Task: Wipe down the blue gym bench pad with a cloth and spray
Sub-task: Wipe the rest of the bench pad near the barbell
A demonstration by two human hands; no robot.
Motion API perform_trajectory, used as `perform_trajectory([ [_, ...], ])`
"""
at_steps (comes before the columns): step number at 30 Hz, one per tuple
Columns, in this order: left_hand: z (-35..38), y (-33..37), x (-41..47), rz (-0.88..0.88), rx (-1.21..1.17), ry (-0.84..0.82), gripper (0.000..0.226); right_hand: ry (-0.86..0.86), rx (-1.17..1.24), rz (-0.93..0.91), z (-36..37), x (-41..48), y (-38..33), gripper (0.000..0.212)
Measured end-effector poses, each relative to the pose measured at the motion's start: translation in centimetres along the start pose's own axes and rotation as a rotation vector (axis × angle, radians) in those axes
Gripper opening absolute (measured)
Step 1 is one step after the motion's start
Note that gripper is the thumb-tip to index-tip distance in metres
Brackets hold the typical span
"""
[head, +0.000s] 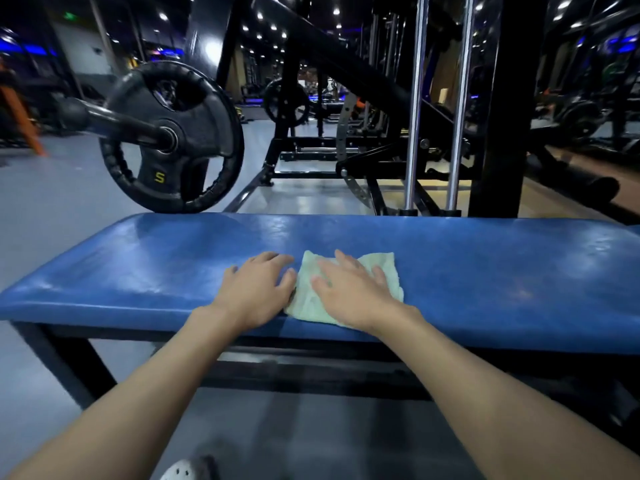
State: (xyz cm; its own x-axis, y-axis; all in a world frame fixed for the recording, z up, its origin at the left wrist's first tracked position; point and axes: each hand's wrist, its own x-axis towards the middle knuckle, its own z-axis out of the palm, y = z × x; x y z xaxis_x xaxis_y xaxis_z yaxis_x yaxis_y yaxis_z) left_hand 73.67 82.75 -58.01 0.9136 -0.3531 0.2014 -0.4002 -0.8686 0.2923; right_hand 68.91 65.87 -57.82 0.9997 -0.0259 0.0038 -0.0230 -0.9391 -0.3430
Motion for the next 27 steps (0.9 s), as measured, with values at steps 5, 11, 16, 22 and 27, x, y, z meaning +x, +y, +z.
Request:
perform_trajectory([
  [5, 0.8, 4.9, 0.6, 0.223, -0.039, 0.189, 0.043, 0.212, 0.08, 0.14, -2.1, -1.0, 6.5, 0.043],
  [11, 4.7, 6.6, 0.8, 0.267, 0.18, -0.09, 0.059, 0.183, 0.006, 0.145, -1.4, -1.9, 9.8, 0.037],
  [16, 2.7, 1.8, 0.3, 0.198, 0.23, -0.103, 0.061, 0.217, -0.077, 0.159, -1.0, -1.0, 9.0, 0.034],
  [22, 1.3, -3.9, -0.6, 0.113, 0.238, -0.078, 0.057, 0.205, -0.085, 0.004, 0.5, 0.8, 4.1, 0.036],
  [27, 0.0, -7.9, -0.9, 0.059, 0.225, -0.065, 0.066, 0.119, -0.08, -0.141, 1.8, 2.6, -1.0, 0.036],
])
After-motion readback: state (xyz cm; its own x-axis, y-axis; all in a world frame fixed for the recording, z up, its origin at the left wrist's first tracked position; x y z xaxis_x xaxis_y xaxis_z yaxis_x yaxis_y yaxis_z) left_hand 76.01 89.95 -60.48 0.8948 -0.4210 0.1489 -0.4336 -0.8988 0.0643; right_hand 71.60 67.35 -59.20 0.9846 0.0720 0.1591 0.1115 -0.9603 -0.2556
